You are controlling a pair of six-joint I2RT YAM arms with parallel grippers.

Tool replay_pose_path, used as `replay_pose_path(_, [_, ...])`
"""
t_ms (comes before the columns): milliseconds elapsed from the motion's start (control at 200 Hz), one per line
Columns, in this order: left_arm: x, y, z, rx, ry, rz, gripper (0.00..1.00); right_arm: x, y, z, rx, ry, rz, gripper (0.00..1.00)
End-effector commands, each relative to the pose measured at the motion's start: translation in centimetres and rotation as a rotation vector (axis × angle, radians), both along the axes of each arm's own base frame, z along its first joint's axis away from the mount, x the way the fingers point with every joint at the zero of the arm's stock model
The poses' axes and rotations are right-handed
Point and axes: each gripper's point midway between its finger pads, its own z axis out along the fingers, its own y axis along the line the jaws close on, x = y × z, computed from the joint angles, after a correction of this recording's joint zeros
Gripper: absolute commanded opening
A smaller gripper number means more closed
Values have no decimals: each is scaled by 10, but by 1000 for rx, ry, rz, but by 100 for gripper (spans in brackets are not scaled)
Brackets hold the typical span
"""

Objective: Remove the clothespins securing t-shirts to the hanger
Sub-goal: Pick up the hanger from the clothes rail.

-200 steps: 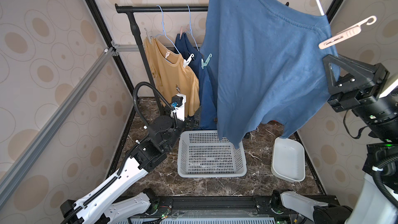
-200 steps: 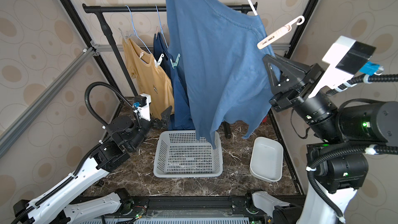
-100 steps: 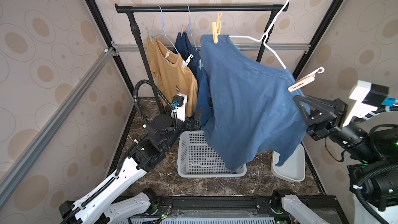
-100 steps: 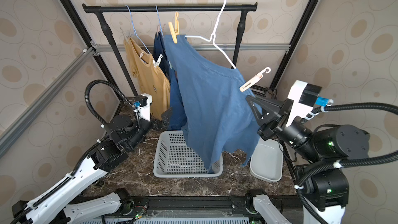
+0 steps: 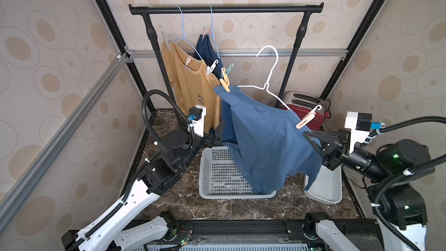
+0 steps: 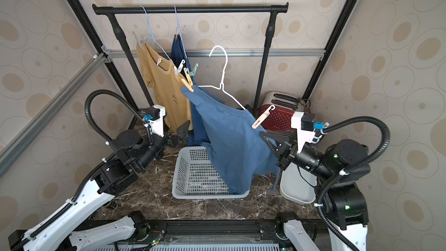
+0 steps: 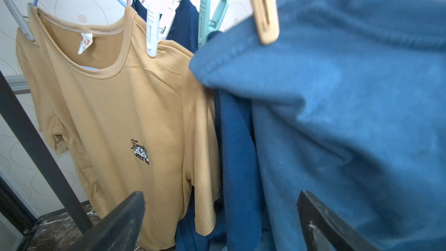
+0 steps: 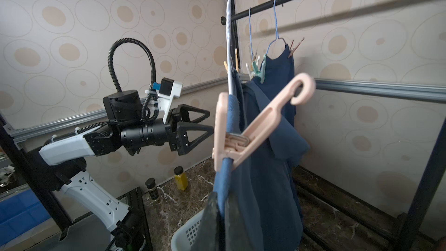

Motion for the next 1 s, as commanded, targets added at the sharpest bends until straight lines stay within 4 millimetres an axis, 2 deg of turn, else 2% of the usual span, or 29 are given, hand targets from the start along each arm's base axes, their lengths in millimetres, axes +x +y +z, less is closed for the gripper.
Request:
replay_pose_path(0, [-10,7,24,-12,-46,-5,99,-13,8,-12,-18,3,85,0])
replay_pose_path(185, [-15,-2,28,-24,-46,-45,99,-4,13,-50,25,107,137,0])
replay_pose_path(315, [-17,-3,29,-27,-47,-52,99,-10,14,-61,28,115,150,0])
replay_pose_path(566, [-15,-14,31,-28,-42,-75,99,3,20,-94,24,200,170,0])
replay_pose_path(741, [-10,-28,27,-25,-20,-98,99,17,35,-122,-22,206,160,0])
replay_pose_path(821, [-6,-32,25,-35,-2,-96,99,21,49,-139,-78,183,156,0])
replay_pose_path(992, [3,-34,15,-8,81,-56,99,37,62,-150,-91,142,106,0])
